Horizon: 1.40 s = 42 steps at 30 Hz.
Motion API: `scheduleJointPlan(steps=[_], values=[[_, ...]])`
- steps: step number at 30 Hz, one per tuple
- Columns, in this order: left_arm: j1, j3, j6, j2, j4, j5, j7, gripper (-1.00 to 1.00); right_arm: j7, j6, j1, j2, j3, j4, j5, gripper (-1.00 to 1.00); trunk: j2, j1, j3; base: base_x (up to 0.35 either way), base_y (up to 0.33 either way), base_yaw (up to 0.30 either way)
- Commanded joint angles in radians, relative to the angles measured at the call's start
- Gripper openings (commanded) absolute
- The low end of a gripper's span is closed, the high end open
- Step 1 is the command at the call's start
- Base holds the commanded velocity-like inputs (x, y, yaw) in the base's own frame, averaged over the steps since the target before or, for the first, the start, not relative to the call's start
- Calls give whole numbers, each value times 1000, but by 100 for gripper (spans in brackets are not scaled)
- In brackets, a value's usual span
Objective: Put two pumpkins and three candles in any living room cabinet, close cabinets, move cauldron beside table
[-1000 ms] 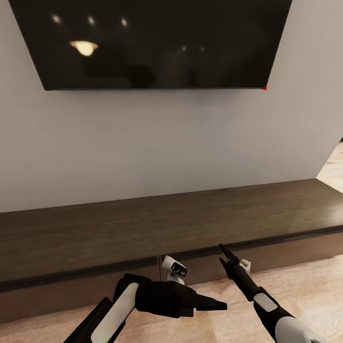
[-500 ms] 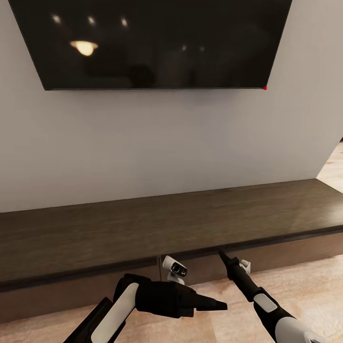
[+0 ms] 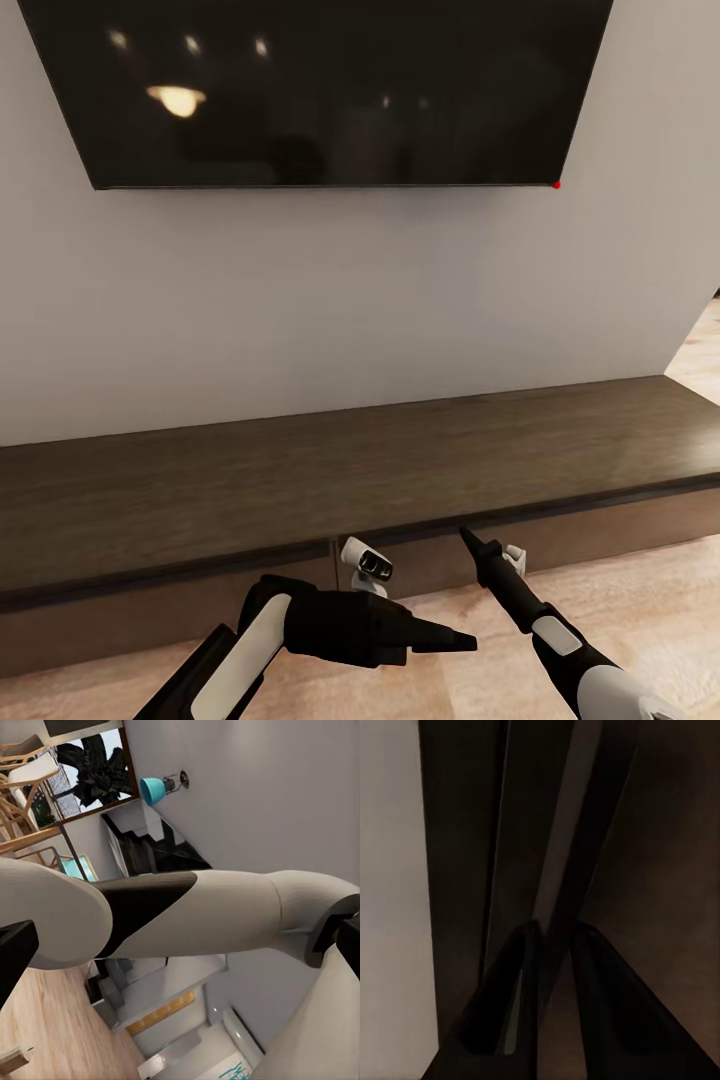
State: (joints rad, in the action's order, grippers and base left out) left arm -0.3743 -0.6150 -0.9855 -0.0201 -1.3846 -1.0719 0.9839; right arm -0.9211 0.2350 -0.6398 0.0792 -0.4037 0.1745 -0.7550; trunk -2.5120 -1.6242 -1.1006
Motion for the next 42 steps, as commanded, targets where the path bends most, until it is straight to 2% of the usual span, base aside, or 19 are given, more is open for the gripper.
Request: scheduleJointPlan(steps=[1,16,42], values=[[-1,-2,-4,-1,1,-3,1,100,-5,18,-1,0,3,0,-20,-100,0,0,-1,0,0,0],[-1,-2,-4,0,1,-2,1,100,-12,16,-1,1,3,2,-18,-100,0,0,-1,-7,0,0],[0,-2,-4,0,1,-2,-1,100,-18,14,-1,1,2,2,-23,-100,0,0,-1,-178,0,0]])
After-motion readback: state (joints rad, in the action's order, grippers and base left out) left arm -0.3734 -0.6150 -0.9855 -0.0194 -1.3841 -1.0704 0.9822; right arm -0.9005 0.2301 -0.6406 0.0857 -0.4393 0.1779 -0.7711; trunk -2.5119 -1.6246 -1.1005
